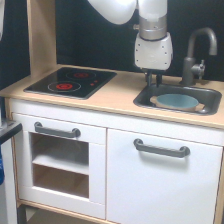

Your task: Place the pot in the sink

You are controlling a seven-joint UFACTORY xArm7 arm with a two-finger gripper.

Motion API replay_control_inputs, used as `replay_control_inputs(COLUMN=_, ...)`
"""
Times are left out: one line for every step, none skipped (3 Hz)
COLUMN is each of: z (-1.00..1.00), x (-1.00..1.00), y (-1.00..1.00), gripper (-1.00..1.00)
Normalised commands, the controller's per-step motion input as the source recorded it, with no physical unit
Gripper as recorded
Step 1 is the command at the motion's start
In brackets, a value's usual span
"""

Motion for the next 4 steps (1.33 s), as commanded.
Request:
replay_control_inputs(z=0.50, x=-0.10, y=-0.09, gripper=1.00)
replay_control_inputs(z=0.54, x=-0.20, y=-0.09, gripper=1.00)
replay_control_inputs(z=0.52, x=-0.23, y=-0.09, gripper=1.00)
replay_control_inputs(z=0.53, x=-0.27, y=-0.09, gripper=1.00)
